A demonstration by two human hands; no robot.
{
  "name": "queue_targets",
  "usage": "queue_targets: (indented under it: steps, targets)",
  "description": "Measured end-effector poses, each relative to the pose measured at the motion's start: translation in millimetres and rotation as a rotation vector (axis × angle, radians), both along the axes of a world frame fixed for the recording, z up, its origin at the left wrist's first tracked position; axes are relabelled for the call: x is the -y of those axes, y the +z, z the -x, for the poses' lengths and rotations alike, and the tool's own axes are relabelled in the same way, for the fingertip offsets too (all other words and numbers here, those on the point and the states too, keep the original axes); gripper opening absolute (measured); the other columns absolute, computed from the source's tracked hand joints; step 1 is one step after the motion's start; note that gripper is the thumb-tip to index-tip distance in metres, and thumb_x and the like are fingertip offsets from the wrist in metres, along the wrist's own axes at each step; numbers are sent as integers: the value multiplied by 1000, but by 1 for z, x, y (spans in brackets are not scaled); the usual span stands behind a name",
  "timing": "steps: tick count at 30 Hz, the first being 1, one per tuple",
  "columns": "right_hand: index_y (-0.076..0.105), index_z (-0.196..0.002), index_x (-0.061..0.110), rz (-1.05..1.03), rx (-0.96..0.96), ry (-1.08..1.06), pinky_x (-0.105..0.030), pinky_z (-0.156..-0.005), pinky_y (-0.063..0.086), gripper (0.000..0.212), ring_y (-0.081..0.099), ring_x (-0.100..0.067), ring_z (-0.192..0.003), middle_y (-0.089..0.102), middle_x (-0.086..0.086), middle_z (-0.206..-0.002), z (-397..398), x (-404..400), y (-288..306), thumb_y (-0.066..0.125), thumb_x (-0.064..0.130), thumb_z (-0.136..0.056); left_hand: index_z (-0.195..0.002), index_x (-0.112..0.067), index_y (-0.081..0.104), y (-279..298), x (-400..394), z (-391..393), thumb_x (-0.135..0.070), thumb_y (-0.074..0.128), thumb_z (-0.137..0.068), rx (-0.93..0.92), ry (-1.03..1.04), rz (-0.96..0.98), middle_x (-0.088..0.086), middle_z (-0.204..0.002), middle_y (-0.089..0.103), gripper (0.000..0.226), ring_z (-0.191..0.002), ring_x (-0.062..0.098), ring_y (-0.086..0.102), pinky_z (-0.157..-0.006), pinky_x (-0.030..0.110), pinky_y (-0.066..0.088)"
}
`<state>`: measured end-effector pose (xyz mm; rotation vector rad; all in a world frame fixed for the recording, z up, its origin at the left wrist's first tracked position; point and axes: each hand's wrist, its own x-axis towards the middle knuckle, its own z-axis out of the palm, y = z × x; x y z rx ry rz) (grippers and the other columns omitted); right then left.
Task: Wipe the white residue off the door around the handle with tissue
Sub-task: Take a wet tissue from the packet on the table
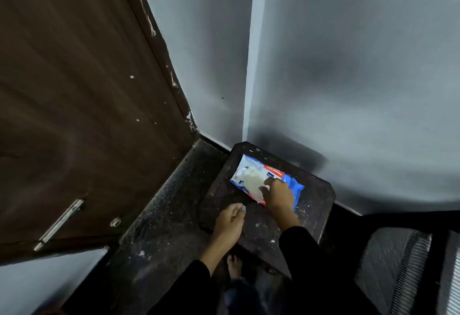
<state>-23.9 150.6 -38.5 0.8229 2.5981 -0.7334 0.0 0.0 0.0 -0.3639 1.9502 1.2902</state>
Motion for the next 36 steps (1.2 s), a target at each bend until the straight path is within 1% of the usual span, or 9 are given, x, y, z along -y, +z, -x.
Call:
queue_targets:
  steps: [6, 10, 15, 19, 23, 26, 30, 34, 36]
  targets:
    - [55, -111, 5, -142, 139, 167, -38, -79, 47, 30, 55, -31, -108, 60, -13, -115, 11, -2, -16, 56, 27, -90, -123, -11, 57, -23, -7, 5, -21, 45, -98, 51, 36, 15, 9, -126, 61, 30, -116, 25, 58, -101, 36, 44]
    - [57, -105, 4, -176, 155, 215, -39, -78, 48, 19, 57, -31, -104, 61, -13, -111, 9, -3, -23, 55, 10, -87, -119, -10, 59, -36, -8, 2, -18, 47, -97, 65, 53, 24, 12, -124, 62, 26, -114, 28, 59, -95, 34, 45]
    - [63, -97, 2, -73, 105, 83, -36, -74, 46, 21, 59, -33, -97, 65, -15, -105, 11, -6, -23, 46, 10, -87, -113, -12, 62, -40, -9, 2, -21, 51, -95, 75, 81, 26, 12, -120, 64, 23, -106, 27, 62, -91, 36, 48]
    - [62, -67, 4, -15, -91, -122, -28, -55, 34, 18, 59, -34, -74, 65, -18, -74, 12, -9, -4, 53, 13, -80, -117, -8, 61, -40, -13, 6, -22, 51, -95, 80, 163, 14, 10, -116, 65, 28, -94, 21, 64, -73, 24, 46]
    - [48, -48, 7, 33, -253, -267, -28, -43, 25, 27, 38, -24, -44, 37, -7, -41, 8, -9, 14, 61, 11, -72, -112, -4, 62, -36, -23, 15, -18, 52, -95, 68, 239, -32, 14, -111, 66, 24, -91, 22, 65, -72, 24, 48]
    - [69, -63, 4, 103, -314, -301, -27, -55, 33, 17, 57, -28, -55, 64, -15, -56, 3, -14, 13, 65, 14, -76, -107, -5, 63, -32, -34, 24, -16, 51, -95, 73, 273, -81, 14, -107, 68, 20, -90, 23, 64, -86, 34, 51]
    - [73, -69, 7, 275, -418, -394, -3, -51, 36, 8, 56, -4, -54, 69, -5, -63, -4, -16, 13, 69, 10, -75, -86, -12, 63, -24, -54, 42, -21, 54, -95, 242, 415, -253, 2, -79, 65, 15, -74, 14, 60, -67, 23, 52]
    - [67, -63, 8, 403, -440, -431, -20, -62, 47, 9, 61, -14, -64, 66, -1, -65, -10, -15, 11, 68, 6, -72, -81, -13, 63, -21, -72, 55, -16, 61, -90, 224, 420, -268, 5, -80, 67, 10, -77, 19, 62, -77, 35, 53]
    - [62, -62, 11, 472, -454, -503, -17, -62, 46, 14, 59, -15, -66, 63, 1, -66, -12, -15, 11, 66, 5, -74, -76, -13, 64, -21, -76, 60, -7, 60, -89, 171, 433, -252, 9, -84, 67, 15, -80, 23, 62, -79, 38, 51]
